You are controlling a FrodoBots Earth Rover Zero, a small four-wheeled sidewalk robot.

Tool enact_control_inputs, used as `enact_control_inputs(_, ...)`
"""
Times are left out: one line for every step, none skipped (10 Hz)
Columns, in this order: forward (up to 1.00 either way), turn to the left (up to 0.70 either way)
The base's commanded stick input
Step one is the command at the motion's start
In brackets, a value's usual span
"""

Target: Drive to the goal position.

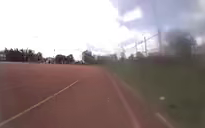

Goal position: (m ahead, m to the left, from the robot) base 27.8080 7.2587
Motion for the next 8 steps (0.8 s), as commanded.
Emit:
enact_control_inputs(0.7,0.0)
enact_control_inputs(0.7,0.0)
enact_control_inputs(0.7,0.0)
enact_control_inputs(0.7,0.0)
enact_control_inputs(0.7,0.0)
enact_control_inputs(0.7,0.0)
enact_control_inputs(0.7,0.0)
enact_control_inputs(0.7,0.0)
